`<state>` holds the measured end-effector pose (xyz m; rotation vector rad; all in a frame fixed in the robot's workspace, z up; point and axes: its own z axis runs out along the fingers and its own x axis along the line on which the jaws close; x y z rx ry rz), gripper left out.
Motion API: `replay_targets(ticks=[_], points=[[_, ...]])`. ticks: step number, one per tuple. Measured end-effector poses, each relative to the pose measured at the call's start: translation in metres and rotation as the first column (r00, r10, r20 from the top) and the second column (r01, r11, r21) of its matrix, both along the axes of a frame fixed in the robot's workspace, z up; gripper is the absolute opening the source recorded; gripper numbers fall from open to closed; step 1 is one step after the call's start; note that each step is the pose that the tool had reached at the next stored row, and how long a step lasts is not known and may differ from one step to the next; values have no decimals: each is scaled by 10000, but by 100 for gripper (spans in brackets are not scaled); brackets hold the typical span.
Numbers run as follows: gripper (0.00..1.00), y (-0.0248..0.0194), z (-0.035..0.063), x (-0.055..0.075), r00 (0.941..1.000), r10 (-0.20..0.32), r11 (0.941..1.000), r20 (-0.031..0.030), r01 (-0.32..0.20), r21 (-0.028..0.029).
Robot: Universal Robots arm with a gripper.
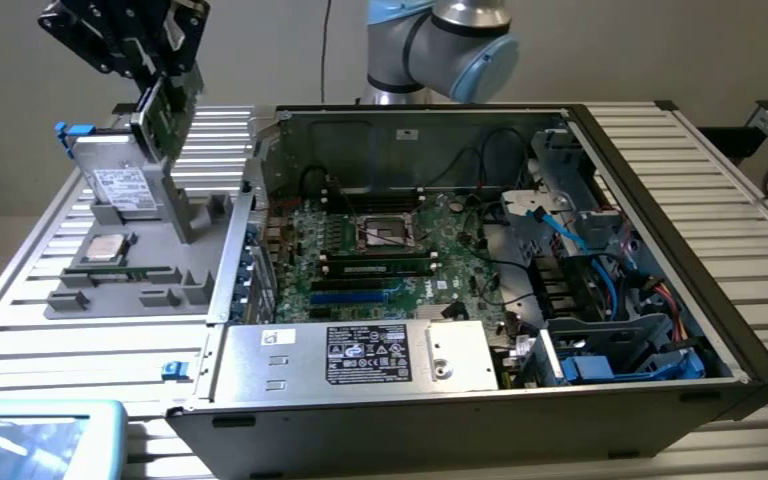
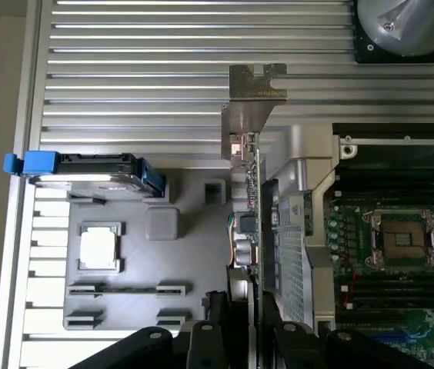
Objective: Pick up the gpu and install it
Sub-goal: 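Pick up the gpu and move the gpu toward the slot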
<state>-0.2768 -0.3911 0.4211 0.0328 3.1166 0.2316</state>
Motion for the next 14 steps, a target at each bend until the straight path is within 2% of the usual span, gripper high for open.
replay_targets(ticks=[2,7,11,14], points=[[28,-4,64,65,10000,0,10000,-48,0,0],[28,-12,159,206,9997,0,10000,-229,0,1],[28,-32,188,360,9995,0,10000,-313,0,0],[28,-49,203,470,9992,0,10000,-400,0,0]])
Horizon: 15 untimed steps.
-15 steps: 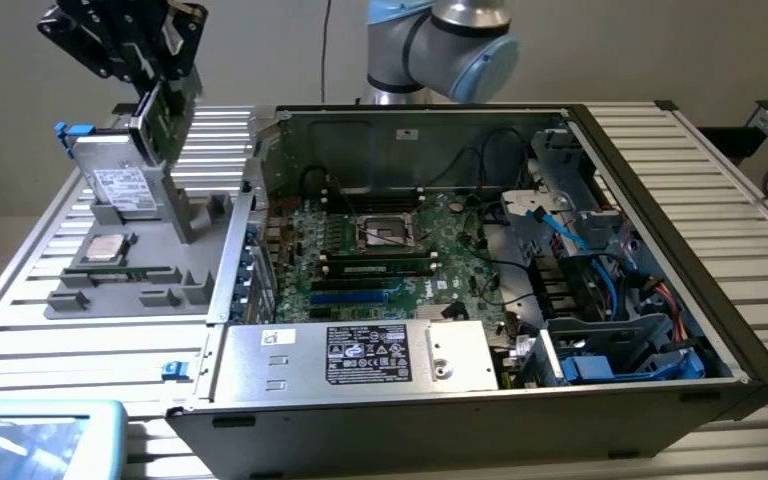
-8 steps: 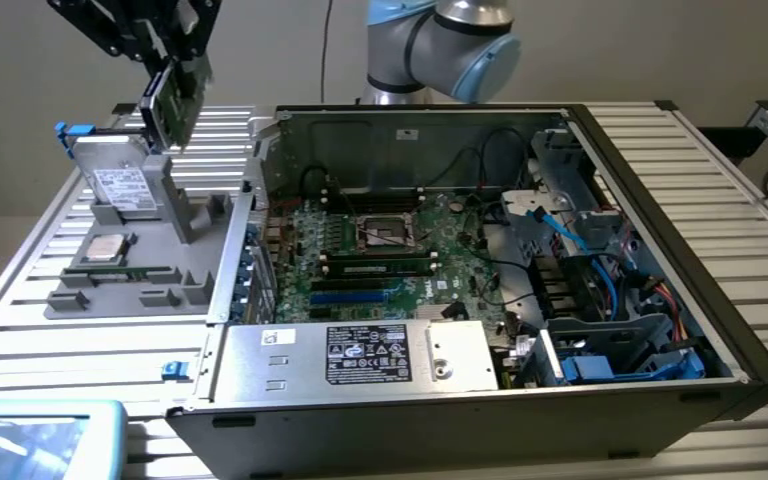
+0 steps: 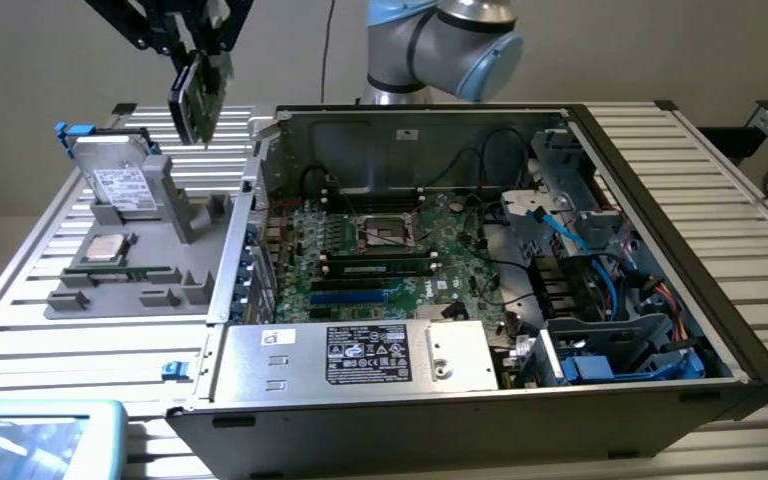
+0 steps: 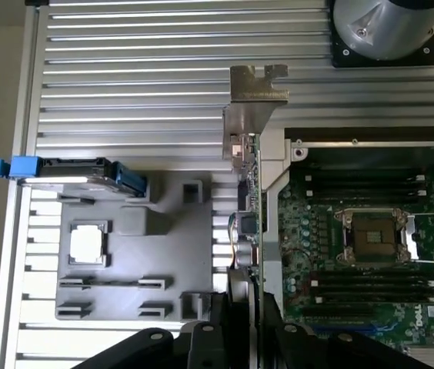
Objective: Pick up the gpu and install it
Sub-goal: 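Pick up the gpu and move the gpu toward the slot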
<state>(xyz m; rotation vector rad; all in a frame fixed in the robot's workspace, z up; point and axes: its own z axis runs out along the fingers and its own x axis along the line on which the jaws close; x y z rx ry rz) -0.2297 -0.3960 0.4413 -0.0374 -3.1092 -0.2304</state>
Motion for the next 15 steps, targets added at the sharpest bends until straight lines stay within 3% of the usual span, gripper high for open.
replay_targets(ticks=[15], points=[[28,-154,10,480,9993,0,10000,-374,0,0]])
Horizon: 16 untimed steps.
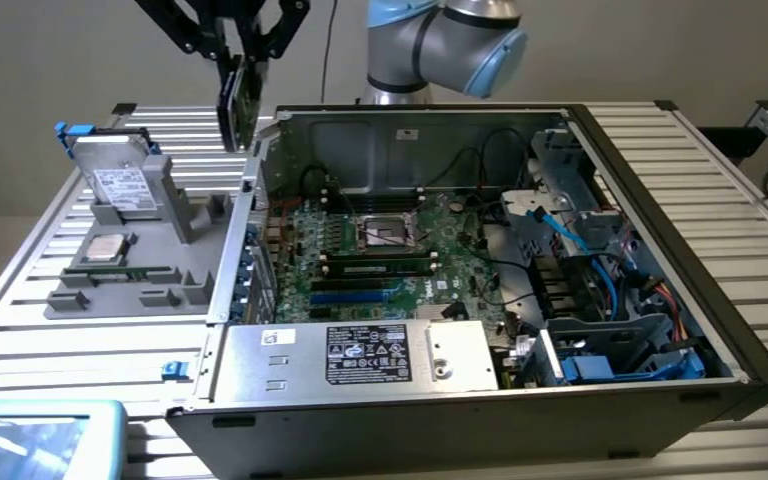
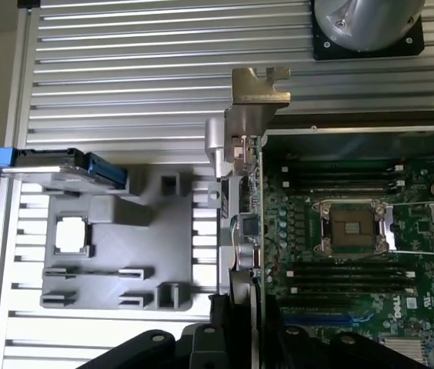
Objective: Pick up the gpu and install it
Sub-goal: 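Pick up the gpu and move the gpu toward the slot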
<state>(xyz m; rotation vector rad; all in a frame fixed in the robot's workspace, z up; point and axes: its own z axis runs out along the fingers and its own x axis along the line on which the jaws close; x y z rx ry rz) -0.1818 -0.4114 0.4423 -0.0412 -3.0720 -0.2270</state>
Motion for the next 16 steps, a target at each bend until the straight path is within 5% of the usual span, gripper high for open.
replay_targets(ticks=[4,16], points=[[28,-52,2,152,10000,0,10000,-65,0,-1],[28,-115,2,697,10000,0,10000,-67,0,4]])
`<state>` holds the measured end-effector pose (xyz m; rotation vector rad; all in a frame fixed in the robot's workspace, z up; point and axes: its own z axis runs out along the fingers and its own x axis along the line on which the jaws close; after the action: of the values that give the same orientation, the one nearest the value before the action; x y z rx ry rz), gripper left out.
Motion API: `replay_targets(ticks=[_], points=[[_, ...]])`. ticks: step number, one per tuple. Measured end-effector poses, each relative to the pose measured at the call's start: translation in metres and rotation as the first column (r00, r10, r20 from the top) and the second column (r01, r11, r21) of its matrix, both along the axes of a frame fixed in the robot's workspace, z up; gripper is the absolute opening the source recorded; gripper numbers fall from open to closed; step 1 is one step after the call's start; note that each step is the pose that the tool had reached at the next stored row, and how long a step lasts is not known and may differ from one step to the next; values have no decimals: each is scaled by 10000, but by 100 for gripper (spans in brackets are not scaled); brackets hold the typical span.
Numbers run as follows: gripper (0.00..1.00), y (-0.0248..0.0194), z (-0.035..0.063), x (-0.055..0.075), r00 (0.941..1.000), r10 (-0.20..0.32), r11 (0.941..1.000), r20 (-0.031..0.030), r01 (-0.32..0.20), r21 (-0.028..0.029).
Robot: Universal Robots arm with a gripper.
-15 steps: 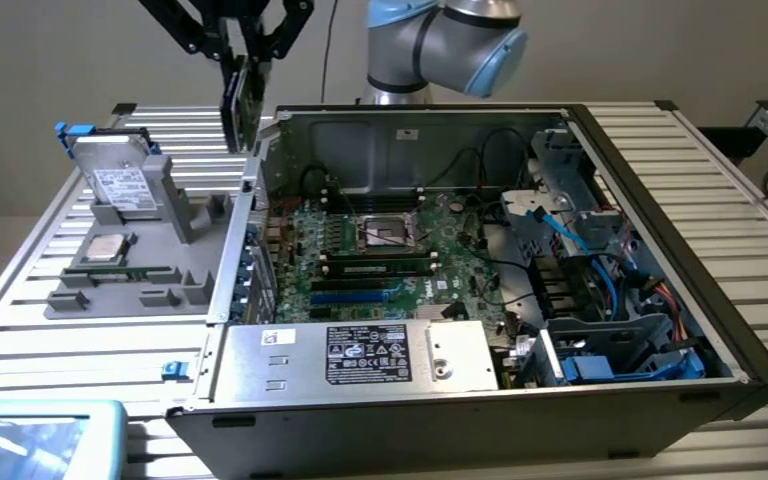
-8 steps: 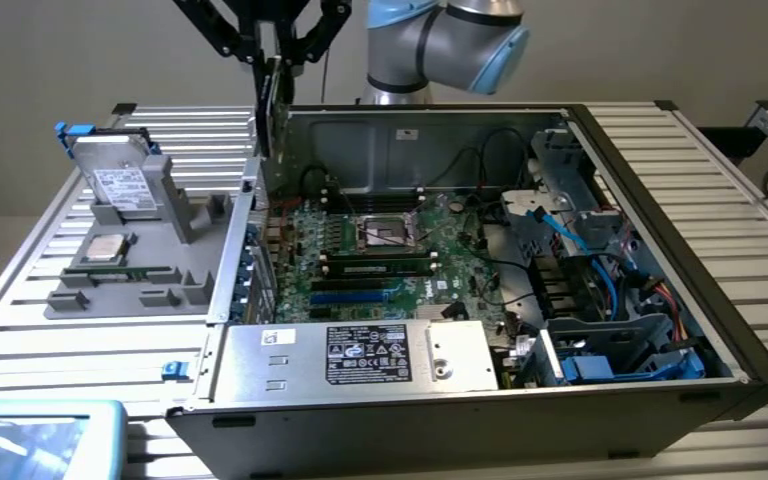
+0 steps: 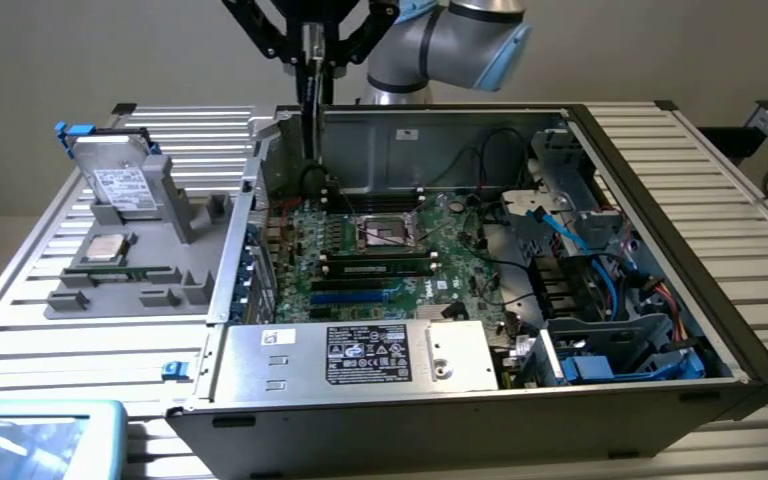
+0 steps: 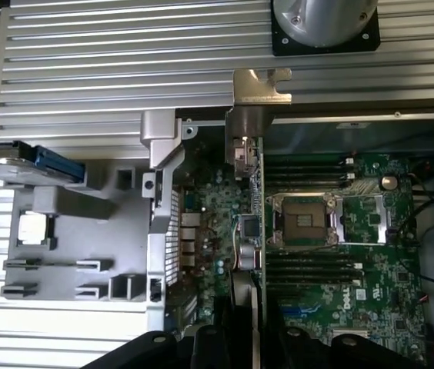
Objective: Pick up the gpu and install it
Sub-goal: 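Pick up the gpu and move the gpu toward the slot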
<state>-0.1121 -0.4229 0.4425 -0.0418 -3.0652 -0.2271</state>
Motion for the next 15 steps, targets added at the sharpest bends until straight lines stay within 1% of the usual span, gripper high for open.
replay_targets(ticks=[10,15], points=[[28,-17,-5,438,10000,0,10000,0,0,4],[28,-17,-39,660,10000,-1,10000,0,1,5]])
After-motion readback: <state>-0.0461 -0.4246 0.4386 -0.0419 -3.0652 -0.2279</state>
